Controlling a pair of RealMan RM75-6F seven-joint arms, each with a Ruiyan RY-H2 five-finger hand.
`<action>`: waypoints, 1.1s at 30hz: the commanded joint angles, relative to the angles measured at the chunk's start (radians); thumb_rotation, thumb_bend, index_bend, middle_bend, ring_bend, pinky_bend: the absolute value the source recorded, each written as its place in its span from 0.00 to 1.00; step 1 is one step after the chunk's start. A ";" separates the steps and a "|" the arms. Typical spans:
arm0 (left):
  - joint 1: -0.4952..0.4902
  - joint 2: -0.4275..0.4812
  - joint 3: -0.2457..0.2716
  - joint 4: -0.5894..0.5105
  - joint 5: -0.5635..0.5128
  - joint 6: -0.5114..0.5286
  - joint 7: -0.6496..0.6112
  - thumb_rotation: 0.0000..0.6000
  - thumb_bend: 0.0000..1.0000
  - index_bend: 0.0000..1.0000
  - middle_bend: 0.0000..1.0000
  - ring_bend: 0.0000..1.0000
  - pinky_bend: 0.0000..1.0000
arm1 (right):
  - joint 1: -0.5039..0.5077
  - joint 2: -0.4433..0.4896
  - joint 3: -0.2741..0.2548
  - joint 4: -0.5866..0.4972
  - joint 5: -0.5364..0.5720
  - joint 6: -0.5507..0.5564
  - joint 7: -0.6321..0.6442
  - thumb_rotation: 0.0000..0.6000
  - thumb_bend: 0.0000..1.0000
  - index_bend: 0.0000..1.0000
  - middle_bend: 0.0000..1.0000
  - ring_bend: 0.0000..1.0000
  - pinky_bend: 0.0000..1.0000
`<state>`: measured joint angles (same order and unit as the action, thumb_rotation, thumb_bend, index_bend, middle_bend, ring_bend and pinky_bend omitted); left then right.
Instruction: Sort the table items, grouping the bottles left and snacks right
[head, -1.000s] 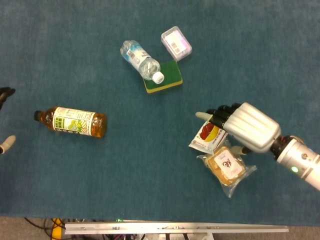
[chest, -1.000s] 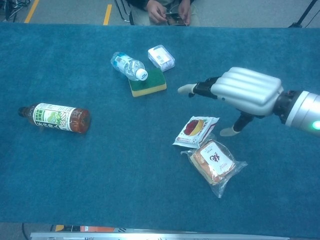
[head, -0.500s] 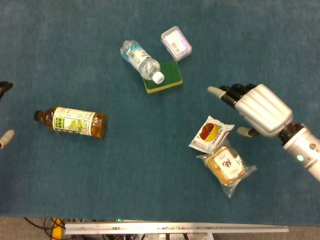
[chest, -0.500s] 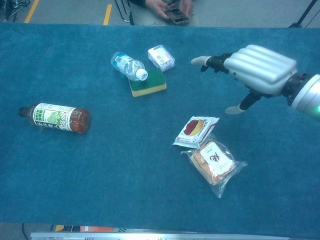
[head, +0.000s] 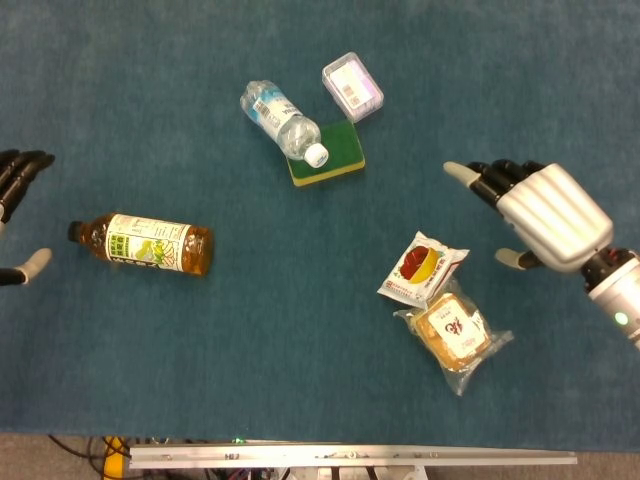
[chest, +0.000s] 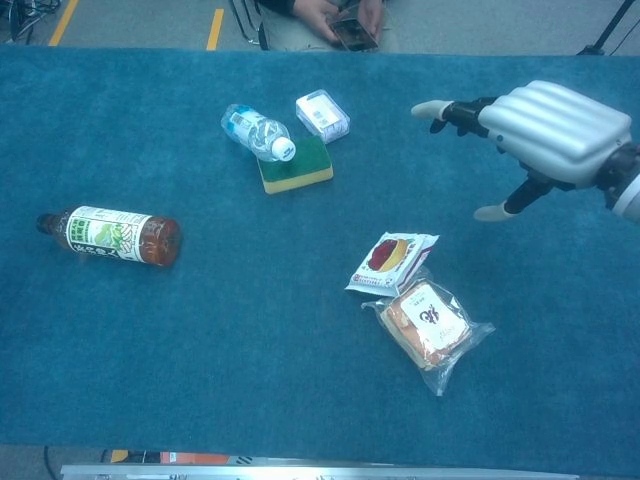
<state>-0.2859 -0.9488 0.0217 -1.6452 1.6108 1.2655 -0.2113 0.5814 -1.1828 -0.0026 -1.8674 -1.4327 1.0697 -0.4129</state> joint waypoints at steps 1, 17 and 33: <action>0.002 -0.001 0.002 0.000 -0.001 0.001 0.001 1.00 0.26 0.07 0.11 0.07 0.21 | -0.002 -0.005 0.005 0.005 0.015 -0.006 -0.007 1.00 0.05 0.06 0.25 0.28 0.49; -0.003 -0.002 -0.001 0.017 -0.008 0.001 -0.008 1.00 0.26 0.07 0.11 0.06 0.21 | -0.007 -0.014 0.032 -0.001 0.051 -0.007 -0.018 1.00 0.04 0.06 0.25 0.28 0.47; 0.006 0.002 0.010 -0.010 0.017 0.033 0.018 1.00 0.26 0.07 0.12 0.07 0.21 | 0.110 -0.155 0.149 0.113 0.187 -0.117 -0.033 1.00 0.04 0.06 0.25 0.26 0.47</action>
<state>-0.2832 -0.9503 0.0290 -1.6520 1.6255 1.2944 -0.1950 0.6588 -1.2978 0.1185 -1.7915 -1.2867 0.9810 -0.4253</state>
